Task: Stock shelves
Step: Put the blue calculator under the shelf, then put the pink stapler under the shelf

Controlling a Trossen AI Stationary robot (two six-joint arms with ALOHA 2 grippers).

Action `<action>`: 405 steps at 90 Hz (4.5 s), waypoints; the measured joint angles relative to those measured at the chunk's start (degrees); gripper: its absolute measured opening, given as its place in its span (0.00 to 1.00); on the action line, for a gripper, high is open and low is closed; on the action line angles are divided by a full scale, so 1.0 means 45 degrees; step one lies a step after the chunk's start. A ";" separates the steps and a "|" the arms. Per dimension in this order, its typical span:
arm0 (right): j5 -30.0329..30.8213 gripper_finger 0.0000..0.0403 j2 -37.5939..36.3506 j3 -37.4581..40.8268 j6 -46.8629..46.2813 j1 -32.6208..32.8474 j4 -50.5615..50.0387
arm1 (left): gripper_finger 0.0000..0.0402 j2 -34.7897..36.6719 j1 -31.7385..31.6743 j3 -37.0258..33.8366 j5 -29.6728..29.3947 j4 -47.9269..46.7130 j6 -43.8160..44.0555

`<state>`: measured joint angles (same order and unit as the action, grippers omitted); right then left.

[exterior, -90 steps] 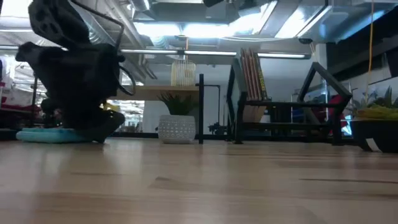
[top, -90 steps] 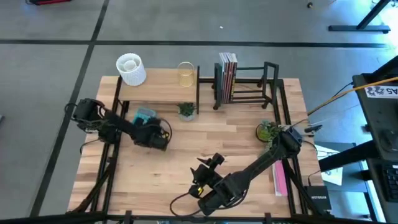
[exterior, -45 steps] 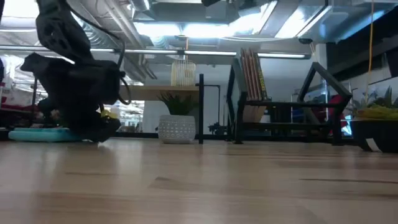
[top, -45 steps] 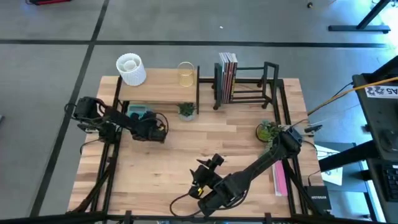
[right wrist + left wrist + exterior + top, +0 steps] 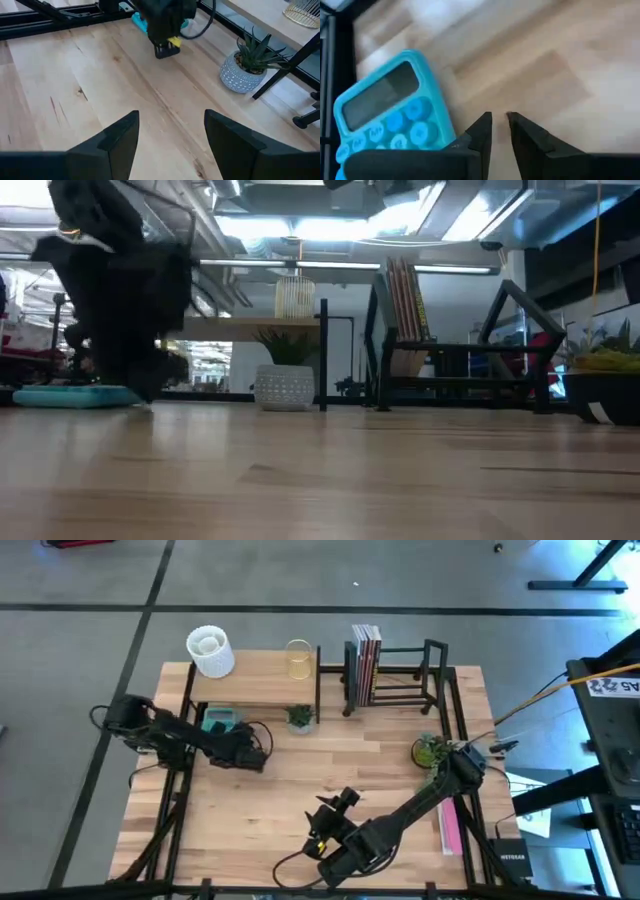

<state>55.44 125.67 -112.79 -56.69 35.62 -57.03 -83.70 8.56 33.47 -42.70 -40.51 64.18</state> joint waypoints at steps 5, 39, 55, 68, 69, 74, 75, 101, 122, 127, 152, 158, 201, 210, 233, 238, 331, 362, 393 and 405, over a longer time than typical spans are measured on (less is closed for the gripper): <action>0.0000 0.52 0.0000 0.0000 0.0000 0.0000 0.0027 | 0.13 0.0431 0.0573 0.0149 0.0431 -0.0328 0.0294; 0.0121 0.52 0.0000 0.0007 0.0000 0.0000 0.0293 | 0.01 0.1232 0.5017 0.0316 0.3807 -0.3173 0.4136; 0.0112 0.52 0.0020 0.0366 0.0361 0.0000 0.0988 | 0.00 0.0955 0.4953 0.0158 0.3484 -0.4431 0.5225; -0.0002 0.52 0.0028 0.0797 0.0374 -0.0005 0.1418 | 0.00 0.0599 0.4234 -0.0112 0.3181 -0.4060 0.4823; -0.0025 0.52 0.0029 0.0829 0.0374 -0.0005 0.1447 | 0.00 0.0556 0.4166 -0.0119 0.3166 -0.4049 0.4813; -0.0114 0.52 0.0029 0.0948 0.0374 -0.0005 0.1593 | 0.00 0.0359 0.3836 -0.0178 0.3143 -0.3950 0.4604; -0.0125 0.52 0.0029 0.0966 0.0372 -0.0005 0.1629 | 0.00 0.0312 0.3771 -0.0198 0.3139 -0.3917 0.4548; -0.0233 0.52 0.0029 0.1049 0.0369 -0.0005 0.1751 | 0.00 -0.0340 0.2050 -0.0826 0.2598 -0.3157 0.3509; -0.0233 0.52 0.0029 0.1049 0.0369 -0.0005 0.1771 | 0.00 -0.0379 0.1298 -0.0979 0.1636 -0.3244 0.2918; -0.0228 0.52 0.0024 0.1049 0.0369 -0.0004 0.1801 | 0.00 -0.0379 0.1102 -0.1106 0.1663 -0.3225 0.2827; -0.0233 0.52 0.0019 0.1049 0.0405 0.0030 0.1795 | 0.00 -0.0374 0.1126 -0.1143 0.1858 -0.3266 0.2700; -0.0216 0.52 0.0019 0.1035 0.0657 0.0145 0.1785 | 0.00 -0.0374 0.1483 -0.0857 0.2063 -0.3254 0.2718; -0.5924 0.52 -0.0083 -0.2277 -0.1868 0.1863 -0.5508 | 0.00 -0.0369 0.6281 0.0545 0.0973 0.3075 0.1662; -0.8298 0.52 -0.0085 -0.2074 -0.4325 0.2272 -0.7465 | 0.00 -0.0369 0.7171 0.0539 -0.0255 0.5041 0.0767; -1.3097 0.55 -0.0998 0.0276 -0.6923 0.2761 -0.7381 | 0.00 -0.0369 0.7857 0.0539 -0.0883 0.7378 -0.1139; -1.3606 0.58 -0.1218 0.0795 -0.7370 0.2832 -0.7284 | 0.00 -0.0369 0.7864 0.0534 -0.0898 0.7460 -0.1369; -1.8561 0.73 -0.7504 1.3184 -1.4515 0.3759 0.0447 | 0.00 -0.0514 0.8284 0.0525 -0.0932 0.7446 -0.1678; -1.7014 0.64 -0.7499 1.3799 -1.4860 0.3750 0.2069 | 0.00 -0.0515 0.8282 0.0525 -0.0952 0.7460 -0.1676; -1.7214 0.24 -0.7482 1.3685 -1.5008 0.3749 0.0853 | 0.00 -0.0515 0.8282 0.0525 -0.0994 0.7465 -0.1680; -1.6603 0.24 -0.7475 1.2711 -1.4986 0.3651 0.0936 | 0.00 -0.0433 0.8320 0.0525 -0.1048 0.7482 -0.2068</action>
<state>-19.27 92.03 -55.60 -124.12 52.04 -52.82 -85.65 45.99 35.83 -47.41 -6.84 54.88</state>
